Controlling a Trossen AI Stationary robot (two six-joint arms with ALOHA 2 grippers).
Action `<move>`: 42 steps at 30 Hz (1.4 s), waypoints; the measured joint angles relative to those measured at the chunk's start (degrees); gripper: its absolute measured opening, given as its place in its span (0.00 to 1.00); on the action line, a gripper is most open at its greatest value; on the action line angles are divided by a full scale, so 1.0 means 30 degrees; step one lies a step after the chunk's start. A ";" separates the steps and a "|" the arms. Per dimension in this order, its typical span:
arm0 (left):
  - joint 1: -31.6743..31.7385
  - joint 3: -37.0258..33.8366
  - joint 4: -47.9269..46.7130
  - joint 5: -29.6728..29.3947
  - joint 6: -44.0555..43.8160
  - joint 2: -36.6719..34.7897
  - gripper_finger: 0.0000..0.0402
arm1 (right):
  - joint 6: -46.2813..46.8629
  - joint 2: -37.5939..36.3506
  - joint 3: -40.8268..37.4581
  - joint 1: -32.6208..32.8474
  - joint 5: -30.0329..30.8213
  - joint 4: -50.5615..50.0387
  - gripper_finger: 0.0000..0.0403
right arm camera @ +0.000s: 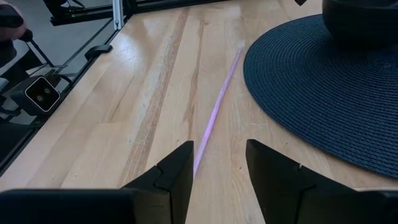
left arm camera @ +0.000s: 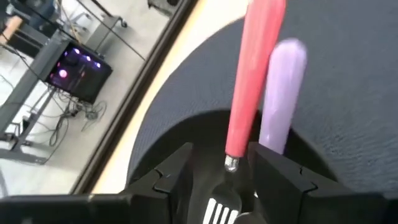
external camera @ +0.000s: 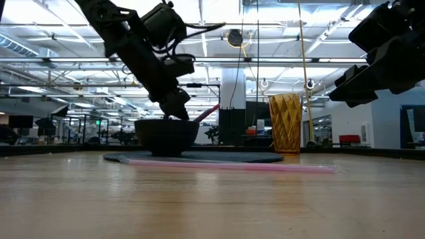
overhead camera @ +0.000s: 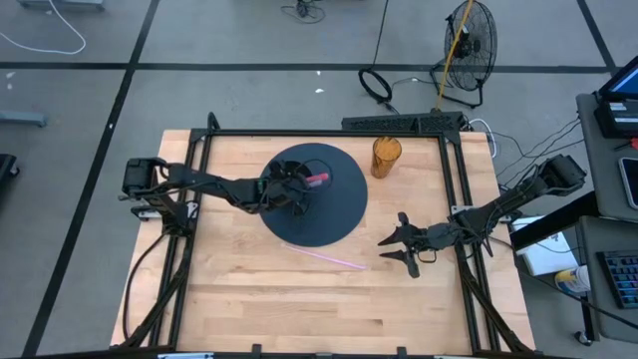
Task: Pick & Place Utensil
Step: Put the brown glass on the placemat
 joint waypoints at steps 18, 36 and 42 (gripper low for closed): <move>-0.4359 0.0007 -0.3177 -0.0992 0.0446 -0.7161 0.31 | -0.0002 -0.0006 0.0000 -0.0007 0.0000 0.0001 0.35; -1.2090 -0.0664 -0.3361 -0.1810 -0.1711 -0.8538 0.30 | -0.2212 0.0000 0.0000 -0.0007 0.0005 0.2293 0.35; -1.2968 -0.4539 0.4514 -0.1878 -0.0069 -0.8997 0.30 | -0.2744 -0.0001 0.0000 -0.0007 0.0007 0.2769 0.35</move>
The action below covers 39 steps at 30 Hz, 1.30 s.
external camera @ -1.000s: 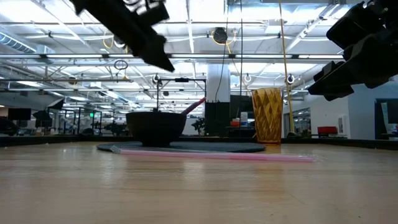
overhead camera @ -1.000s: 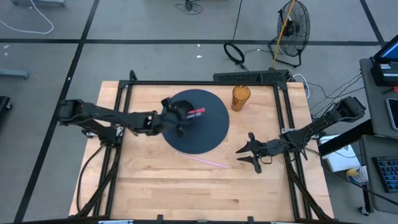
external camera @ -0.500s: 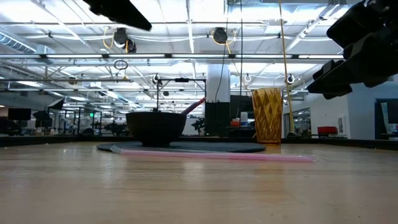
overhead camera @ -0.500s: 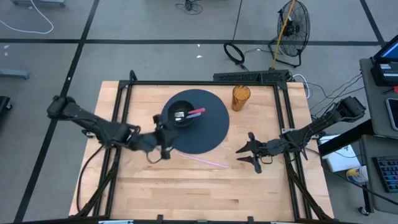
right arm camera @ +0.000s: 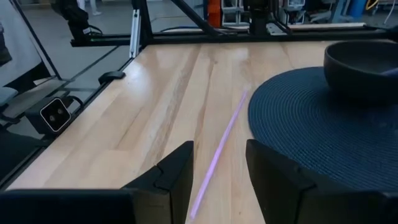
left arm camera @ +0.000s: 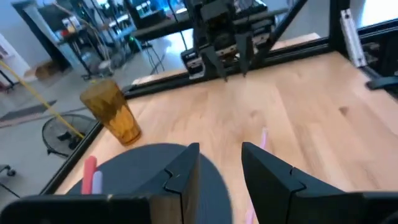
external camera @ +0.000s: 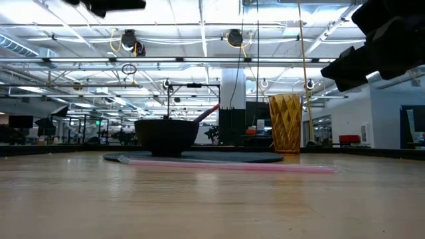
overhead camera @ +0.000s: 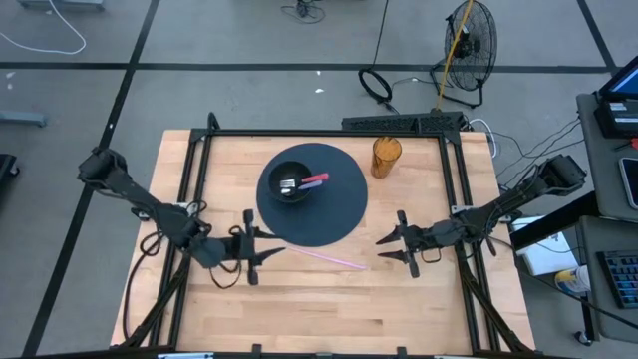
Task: Pick & Place Utensil
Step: Put the brown glass on the placemat
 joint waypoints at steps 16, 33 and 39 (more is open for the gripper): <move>0.6785 -0.6477 1.0240 0.9390 0.2801 -0.3449 0.30 | -0.1252 -0.0226 0.0003 -0.0445 0.1092 0.1180 0.35; 1.2687 -0.6747 0.8613 1.5544 0.1343 -0.3570 0.30 | -0.4307 -0.3459 0.5514 -0.5692 0.2014 -1.0236 0.35; 1.2635 -0.6747 0.8120 1.6470 0.0641 -0.3570 0.30 | -0.4613 -0.2956 0.8754 -0.8856 0.2004 -1.5115 0.35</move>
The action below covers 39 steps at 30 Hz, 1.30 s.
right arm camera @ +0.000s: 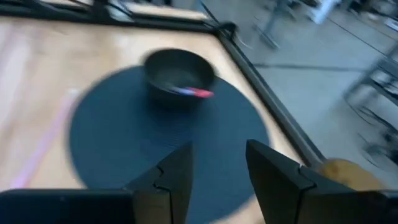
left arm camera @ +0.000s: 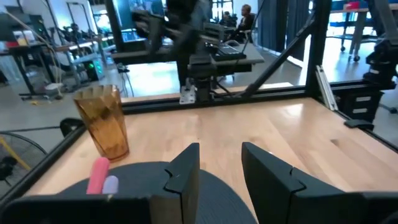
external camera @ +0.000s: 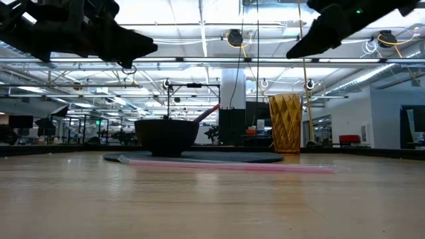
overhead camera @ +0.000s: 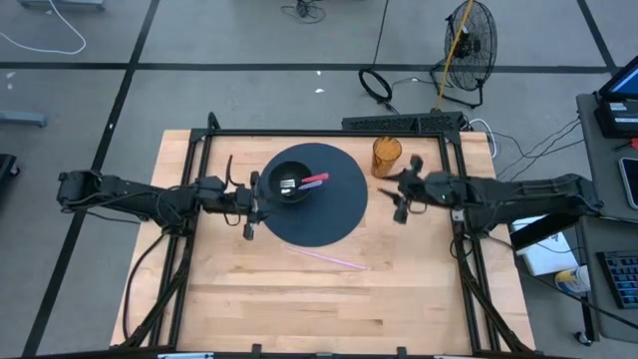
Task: Pick & Place Utensil
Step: Put the brown glass on the placemat
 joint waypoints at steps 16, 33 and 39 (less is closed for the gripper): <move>-0.0193 0.0000 -0.0368 -0.0036 -0.1301 0.0000 0.30 | -0.2934 0.5378 0.6682 -0.7508 -0.5115 -0.8001 0.35; -0.0193 0.0007 -0.1175 -0.0058 -0.1493 0.0007 0.30 | -0.5386 0.9363 0.8345 -1.0918 -0.8044 -0.9779 0.35; -0.0193 0.0007 -0.1190 -0.0066 -0.1483 0.0007 0.30 | -0.5451 0.9427 0.8345 -1.0918 -0.8044 -1.0115 0.35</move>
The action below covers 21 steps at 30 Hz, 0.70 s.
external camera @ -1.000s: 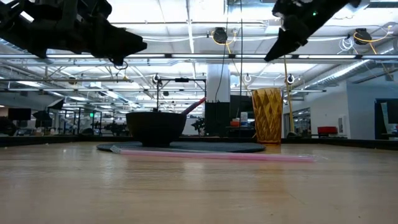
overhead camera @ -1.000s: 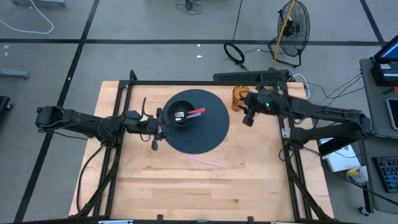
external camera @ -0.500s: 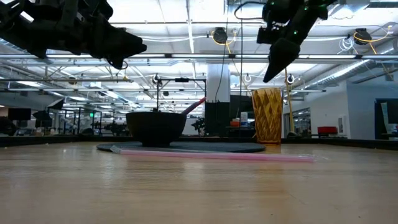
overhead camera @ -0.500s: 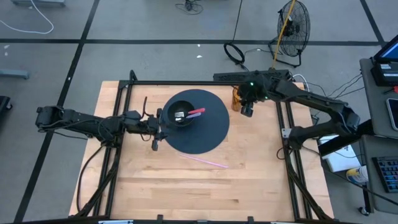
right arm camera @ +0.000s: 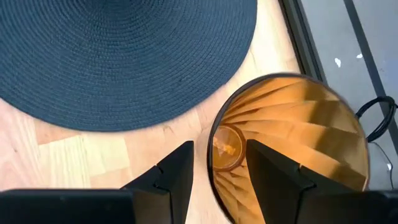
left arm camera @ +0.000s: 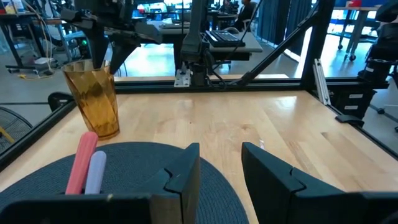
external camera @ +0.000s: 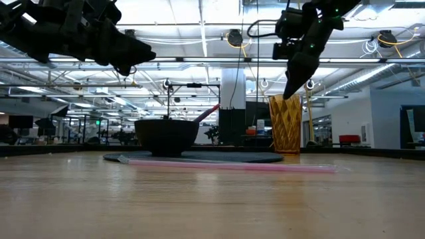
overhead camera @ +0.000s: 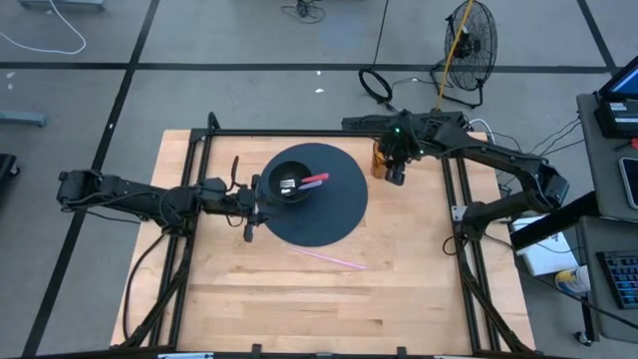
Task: Pick & Place Utensil
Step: Put the brown glass on the placemat
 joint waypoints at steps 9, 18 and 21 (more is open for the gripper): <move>0.0000 0.0000 -0.0007 -0.0007 0.0005 0.0000 0.30 | 0.0232 0.0341 -0.0012 -0.0010 0.0005 -0.0577 0.30; -0.0002 0.0000 -0.0015 -0.0007 0.0005 0.0000 0.30 | 0.0168 0.1307 -0.0029 -0.0238 0.0012 -0.0808 0.26; 0.0007 0.0000 -0.0014 -0.0049 0.0006 0.0000 0.30 | 0.0042 0.1324 -0.0036 -0.0328 0.0011 -0.1104 0.24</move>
